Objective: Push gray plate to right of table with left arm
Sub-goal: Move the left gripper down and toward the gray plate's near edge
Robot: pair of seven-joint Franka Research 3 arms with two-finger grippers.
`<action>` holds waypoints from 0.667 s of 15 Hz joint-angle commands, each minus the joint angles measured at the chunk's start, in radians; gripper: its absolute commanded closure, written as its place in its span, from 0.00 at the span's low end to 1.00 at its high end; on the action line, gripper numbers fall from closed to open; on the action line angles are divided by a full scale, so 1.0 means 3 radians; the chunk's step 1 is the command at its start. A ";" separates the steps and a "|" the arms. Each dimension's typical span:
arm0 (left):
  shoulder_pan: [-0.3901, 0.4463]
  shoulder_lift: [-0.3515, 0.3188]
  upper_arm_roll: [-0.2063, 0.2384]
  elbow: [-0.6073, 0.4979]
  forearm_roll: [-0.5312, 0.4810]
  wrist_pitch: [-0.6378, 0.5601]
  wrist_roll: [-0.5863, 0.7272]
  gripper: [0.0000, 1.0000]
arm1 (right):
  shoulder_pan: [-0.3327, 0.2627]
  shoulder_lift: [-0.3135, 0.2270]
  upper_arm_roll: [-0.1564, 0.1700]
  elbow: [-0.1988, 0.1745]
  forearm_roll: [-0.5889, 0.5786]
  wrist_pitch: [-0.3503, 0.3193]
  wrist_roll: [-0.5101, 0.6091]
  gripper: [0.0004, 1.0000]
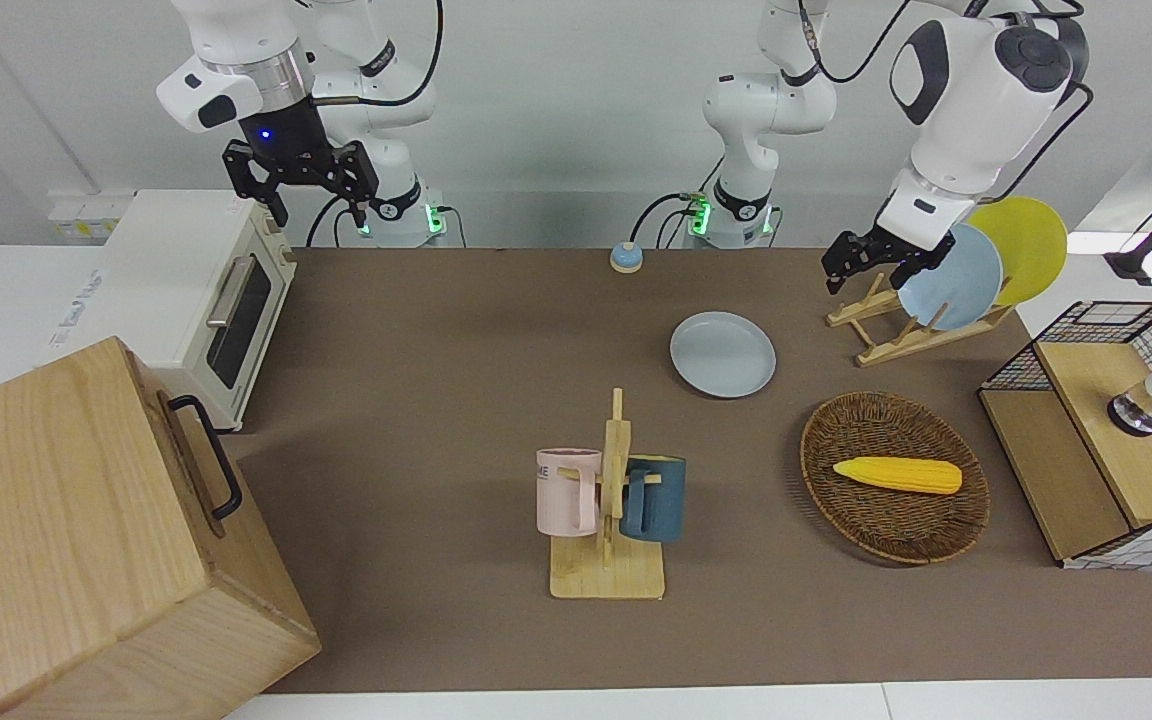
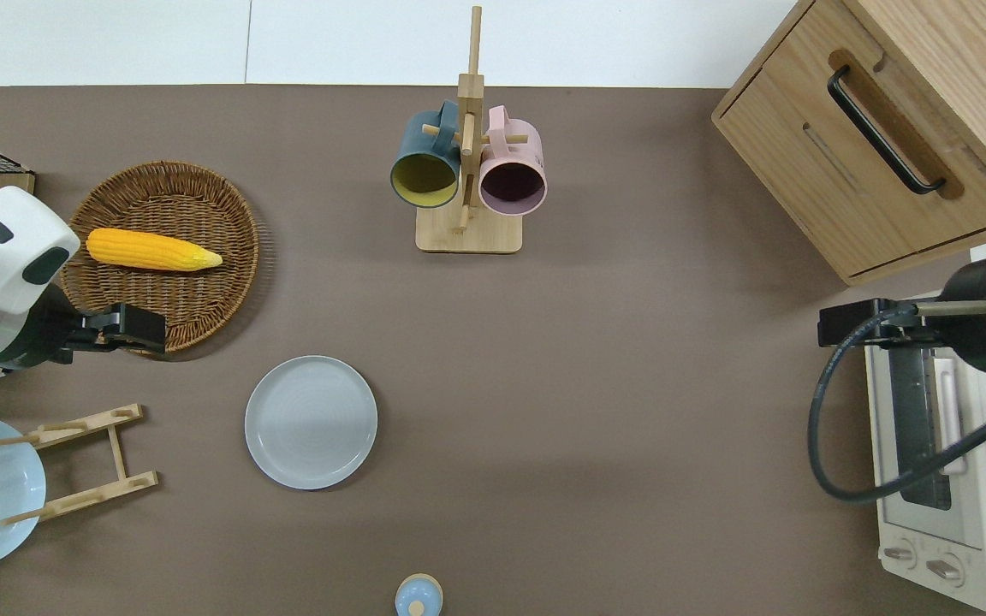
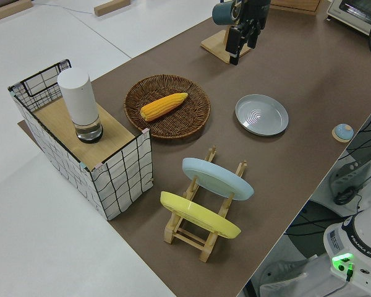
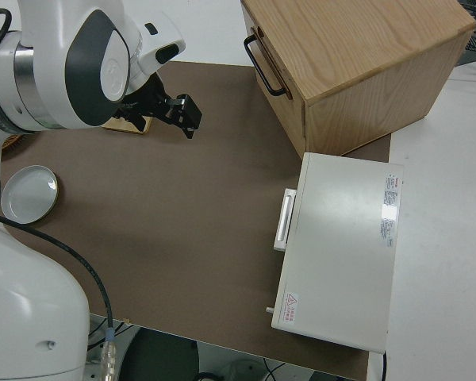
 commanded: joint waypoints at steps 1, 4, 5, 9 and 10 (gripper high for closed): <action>0.0003 -0.0149 -0.0020 -0.0602 0.0069 0.0478 0.0032 0.01 | 0.0019 0.0019 -0.0016 0.0033 -0.0001 -0.0038 -0.0006 0.00; 0.0044 -0.0180 -0.0030 -0.0920 0.0029 0.0663 -0.0009 0.01 | 0.0019 0.0019 -0.0016 0.0033 -0.0001 -0.0038 -0.0006 0.00; 0.0049 -0.0185 -0.0030 -0.1037 0.0029 0.0780 -0.0009 0.01 | 0.0019 0.0019 -0.0016 0.0033 -0.0001 -0.0038 -0.0006 0.00; 0.0085 -0.0190 -0.0020 -0.1487 -0.0180 0.1077 -0.0019 0.02 | 0.0019 0.0019 -0.0016 0.0033 -0.0001 -0.0038 -0.0006 0.00; 0.0090 -0.0190 -0.0020 -0.1650 -0.0217 0.1270 -0.0019 0.03 | 0.0019 0.0019 -0.0016 0.0033 -0.0001 -0.0038 -0.0006 0.00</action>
